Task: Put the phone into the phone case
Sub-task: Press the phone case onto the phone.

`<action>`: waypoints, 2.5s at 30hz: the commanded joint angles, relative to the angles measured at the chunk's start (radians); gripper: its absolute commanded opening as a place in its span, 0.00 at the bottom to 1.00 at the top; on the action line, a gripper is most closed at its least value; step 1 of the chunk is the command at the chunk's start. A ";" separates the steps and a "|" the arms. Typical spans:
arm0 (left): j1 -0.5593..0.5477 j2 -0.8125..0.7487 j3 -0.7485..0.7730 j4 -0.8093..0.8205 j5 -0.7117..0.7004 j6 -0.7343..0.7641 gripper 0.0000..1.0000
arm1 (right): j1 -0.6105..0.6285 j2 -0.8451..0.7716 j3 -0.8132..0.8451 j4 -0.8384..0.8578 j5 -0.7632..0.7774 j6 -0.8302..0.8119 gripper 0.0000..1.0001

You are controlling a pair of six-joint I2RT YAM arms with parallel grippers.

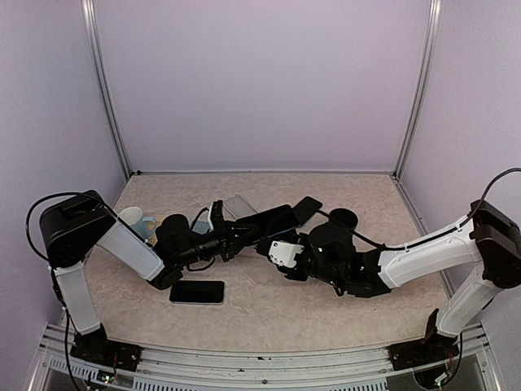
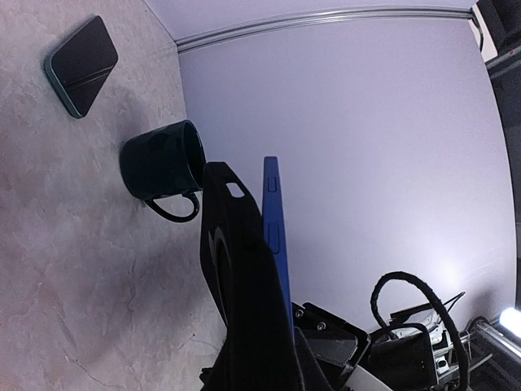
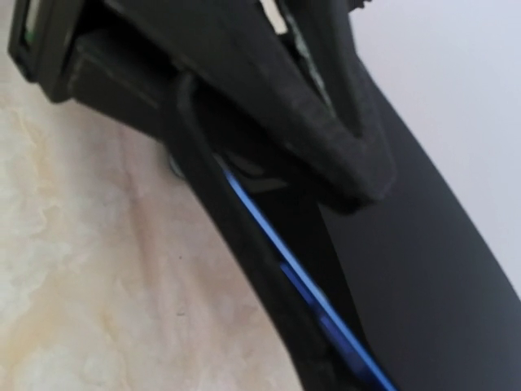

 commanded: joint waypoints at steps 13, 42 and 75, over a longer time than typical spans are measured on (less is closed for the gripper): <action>-0.030 -0.104 0.039 0.127 0.141 -0.012 0.00 | -0.109 -0.119 -0.070 -0.093 -0.085 -0.065 0.43; -0.021 -0.192 0.029 -0.204 0.059 0.160 0.00 | -0.097 -0.319 0.012 -0.351 -0.276 -0.031 0.41; -0.009 -0.257 0.043 -0.257 0.209 0.388 0.00 | -0.353 -0.383 0.158 -0.545 -0.685 0.704 1.00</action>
